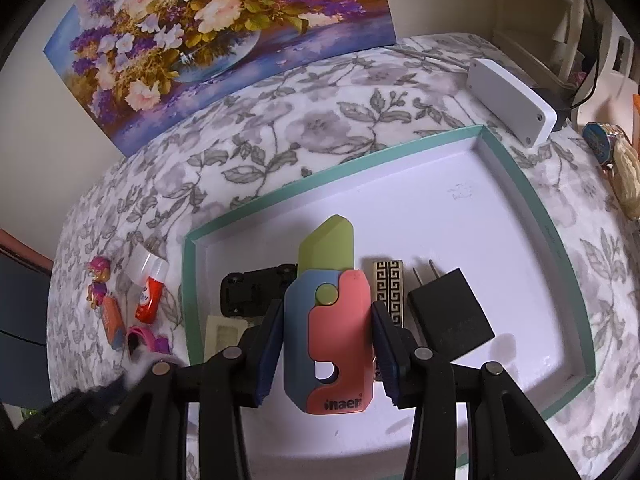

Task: Organize rigid objects
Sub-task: 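Carry the white band with the left tool while the right tool carries the toy knife to the tray, then release the white band with the left tool while the right tool releases the toy knife in the tray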

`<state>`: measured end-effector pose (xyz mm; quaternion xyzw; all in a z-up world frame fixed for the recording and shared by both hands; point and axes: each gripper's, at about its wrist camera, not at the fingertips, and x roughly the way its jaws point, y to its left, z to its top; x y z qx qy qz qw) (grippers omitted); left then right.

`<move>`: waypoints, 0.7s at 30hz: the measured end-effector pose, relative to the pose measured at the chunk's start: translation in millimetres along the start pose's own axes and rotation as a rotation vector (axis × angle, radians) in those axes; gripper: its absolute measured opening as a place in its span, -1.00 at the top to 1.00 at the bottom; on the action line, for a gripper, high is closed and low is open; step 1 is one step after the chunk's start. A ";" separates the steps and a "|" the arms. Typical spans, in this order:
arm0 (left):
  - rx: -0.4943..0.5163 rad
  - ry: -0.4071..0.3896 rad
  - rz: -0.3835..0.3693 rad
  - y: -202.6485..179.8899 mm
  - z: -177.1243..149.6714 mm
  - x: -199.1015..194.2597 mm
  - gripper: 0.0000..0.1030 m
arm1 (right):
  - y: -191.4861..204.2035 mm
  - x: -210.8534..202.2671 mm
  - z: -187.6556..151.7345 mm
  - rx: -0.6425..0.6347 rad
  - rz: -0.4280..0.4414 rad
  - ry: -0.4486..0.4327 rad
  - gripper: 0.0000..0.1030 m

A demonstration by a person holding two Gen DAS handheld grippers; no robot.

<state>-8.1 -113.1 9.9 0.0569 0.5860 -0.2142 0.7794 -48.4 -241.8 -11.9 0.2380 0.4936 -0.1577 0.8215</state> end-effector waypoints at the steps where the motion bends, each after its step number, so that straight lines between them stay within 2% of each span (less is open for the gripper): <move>1: 0.008 0.010 0.002 -2.8 -1.9 3.2 0.62 | 1.2 0.0 -0.5 -0.004 -0.001 0.004 0.11; 12: -0.009 0.116 -0.032 -5.4 -11.5 32.7 0.62 | 4.2 15.4 -6.9 -0.031 -0.016 0.084 0.11; 21: -0.005 0.132 -0.014 -4.6 -13.1 40.2 0.62 | 5.5 28.2 -11.7 -0.040 -0.026 0.143 0.10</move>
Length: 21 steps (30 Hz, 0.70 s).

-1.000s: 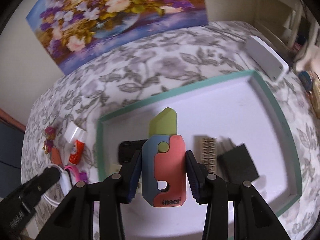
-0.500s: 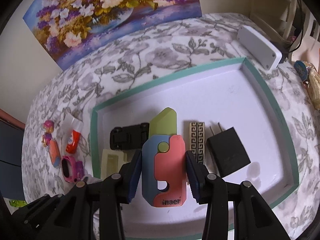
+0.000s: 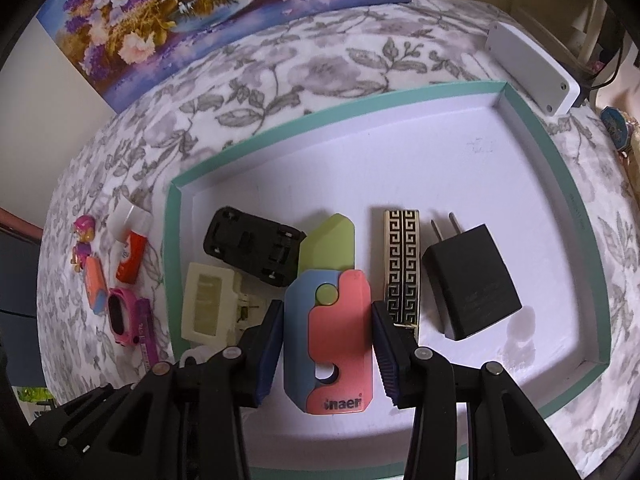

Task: Organize rigid objects
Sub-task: 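Release the white band with the left tool while the right tool releases the toy knife in the tray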

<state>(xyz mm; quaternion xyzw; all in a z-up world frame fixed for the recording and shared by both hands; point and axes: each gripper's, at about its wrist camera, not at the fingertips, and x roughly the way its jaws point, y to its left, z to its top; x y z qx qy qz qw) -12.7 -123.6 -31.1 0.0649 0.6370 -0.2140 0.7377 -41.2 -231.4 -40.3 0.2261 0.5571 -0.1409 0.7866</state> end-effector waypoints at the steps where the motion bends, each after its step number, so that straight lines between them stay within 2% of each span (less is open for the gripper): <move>1: 0.000 0.001 0.001 -0.1 -0.1 0.4 0.62 | -0.3 1.4 -0.3 0.002 -0.002 0.005 0.10; 5: -0.003 0.006 -0.003 -1.7 0.5 2.3 0.59 | -0.8 2.5 -0.5 0.012 0.005 0.009 0.10; 9: -0.009 0.001 -0.010 1.5 0.7 -1.0 0.26 | -0.3 -2.8 1.3 0.021 0.018 -0.012 0.10; 17: -0.027 -0.049 -0.028 8.8 4.5 -22.0 0.20 | -0.9 -20.9 5.1 0.038 0.039 -0.081 0.10; 19: -0.042 -0.062 -0.025 13.2 5.7 -26.3 0.02 | -1.3 -24.9 6.2 0.044 0.040 -0.095 0.10; 21: -0.055 -0.077 -0.015 18.0 7.0 -30.7 0.01 | -1.7 -28.1 6.9 0.050 0.046 -0.105 0.10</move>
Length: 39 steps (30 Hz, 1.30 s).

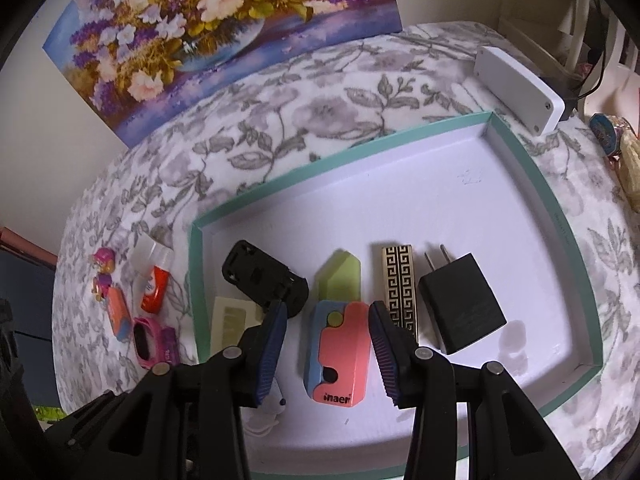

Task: Organize rigid objects
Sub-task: 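Release the white band with the left tool while the right tool releases the toy knife in the tray, then move both tools back over the remaining items on the bed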

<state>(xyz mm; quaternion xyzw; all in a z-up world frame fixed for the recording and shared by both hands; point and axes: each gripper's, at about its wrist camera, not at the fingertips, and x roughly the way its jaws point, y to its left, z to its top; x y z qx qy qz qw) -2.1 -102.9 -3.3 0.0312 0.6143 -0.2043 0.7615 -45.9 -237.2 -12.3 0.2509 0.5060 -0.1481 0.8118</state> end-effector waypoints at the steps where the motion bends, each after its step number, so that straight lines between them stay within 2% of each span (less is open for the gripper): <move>1: -0.004 -0.008 0.008 2.4 1.0 -2.0 0.01 | 0.4 -0.6 0.3 0.002 0.002 -0.004 0.11; 7: -0.052 -0.033 0.039 21.7 7.1 -9.9 -0.06 | -2.6 -2.7 0.7 0.016 0.007 -0.020 0.11; 8: -0.067 -0.038 0.046 26.3 8.1 -10.6 -0.12 | -3.1 -3.0 0.7 0.019 0.008 -0.021 0.11; 9: -0.086 -0.043 0.057 32.0 9.7 -12.1 -0.32 | -3.5 -2.5 0.6 0.021 0.007 -0.019 0.11; 10: -0.099 -0.049 0.065 35.9 10.3 -13.4 -0.39 | -3.6 -1.6 0.4 0.022 0.005 -0.016 0.11; 21: -0.275 -0.062 0.147 90.8 14.4 -15.2 -0.49 | 6.0 8.4 -3.2 -0.017 -0.012 0.010 0.08; 24: -0.311 -0.066 0.155 101.5 14.1 -16.7 -0.49 | 8.3 11.0 -4.2 -0.023 -0.026 0.015 -0.13; 26: -0.330 -0.067 0.157 106.6 13.5 -17.4 -0.50 | 9.6 11.9 -4.3 -0.029 -0.040 0.013 -0.35; 29: -0.341 -0.062 0.160 110.1 13.5 -16.0 -0.53 | 12.0 12.4 -4.1 -0.040 -0.043 0.012 -0.39; 33: -0.341 -0.052 0.173 111.8 14.2 -13.0 -0.76 | 16.1 14.8 -4.6 -0.059 -0.054 0.019 -0.54; 39: -0.343 -0.043 0.182 116.6 15.3 -8.8 -0.77 | 20.5 18.9 -5.5 -0.078 -0.100 0.022 -0.82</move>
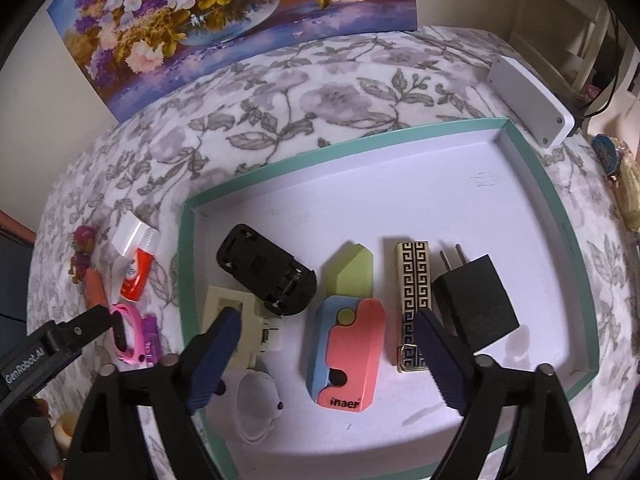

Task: Organize rigid objects
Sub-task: 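Move both tools back over the remaining items on the bed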

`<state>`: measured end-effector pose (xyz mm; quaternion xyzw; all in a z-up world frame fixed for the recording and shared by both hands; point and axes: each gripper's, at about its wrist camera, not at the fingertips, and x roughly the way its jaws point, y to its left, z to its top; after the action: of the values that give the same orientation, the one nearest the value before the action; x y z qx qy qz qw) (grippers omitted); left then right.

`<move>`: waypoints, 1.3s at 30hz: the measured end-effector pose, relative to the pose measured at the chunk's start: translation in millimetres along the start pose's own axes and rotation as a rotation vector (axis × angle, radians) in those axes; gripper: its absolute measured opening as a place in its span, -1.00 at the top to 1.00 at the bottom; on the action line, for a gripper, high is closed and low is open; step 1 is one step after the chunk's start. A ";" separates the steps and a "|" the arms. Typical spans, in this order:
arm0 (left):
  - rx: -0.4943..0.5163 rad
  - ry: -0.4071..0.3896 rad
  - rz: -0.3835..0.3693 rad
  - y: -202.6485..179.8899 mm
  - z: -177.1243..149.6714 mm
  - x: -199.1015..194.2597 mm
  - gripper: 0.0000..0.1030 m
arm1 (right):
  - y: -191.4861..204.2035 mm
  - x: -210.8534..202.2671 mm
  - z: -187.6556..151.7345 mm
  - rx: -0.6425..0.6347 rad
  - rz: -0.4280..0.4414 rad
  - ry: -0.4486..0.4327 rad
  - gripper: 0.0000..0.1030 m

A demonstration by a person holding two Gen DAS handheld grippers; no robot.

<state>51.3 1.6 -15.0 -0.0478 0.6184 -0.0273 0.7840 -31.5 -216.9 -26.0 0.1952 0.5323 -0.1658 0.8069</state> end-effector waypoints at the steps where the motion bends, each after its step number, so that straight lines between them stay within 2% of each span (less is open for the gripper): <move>1: -0.001 0.002 0.002 1.1 0.5 1.2 -0.77 | 0.2 0.3 0.1 -0.003 -0.005 -0.001 -0.91; 3: -0.002 0.004 0.001 2.9 1.7 2.6 -0.78 | 1.2 0.7 -0.1 -0.009 -0.004 -0.004 -1.00; 10: -0.059 -0.001 0.013 27.7 13.6 4.6 -0.78 | 5.8 2.0 -0.7 -0.021 -0.008 -0.006 -1.00; 15: -0.098 -0.035 0.029 47.3 23.1 -3.0 -0.78 | 15.8 -2.7 -0.9 -0.039 -0.008 -0.034 -1.00; 26: -0.070 -0.116 0.115 77.9 35.9 -27.7 -0.78 | 90.8 -22.1 -10.9 -0.217 0.061 -0.157 -1.00; 34: -0.128 -0.099 0.116 100.5 37.4 -24.4 -0.78 | 126.4 -9.4 -19.9 -0.280 0.124 -0.125 -1.00; 39: -0.129 -0.082 0.112 100.4 33.0 -19.7 -0.78 | 141.2 -0.3 -27.7 -0.319 0.149 -0.095 -0.99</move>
<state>77.2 104.8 0.8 -0.0646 0.5878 0.0586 0.8043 13.5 -80.6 -16.0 0.0959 0.4971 -0.0280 0.8619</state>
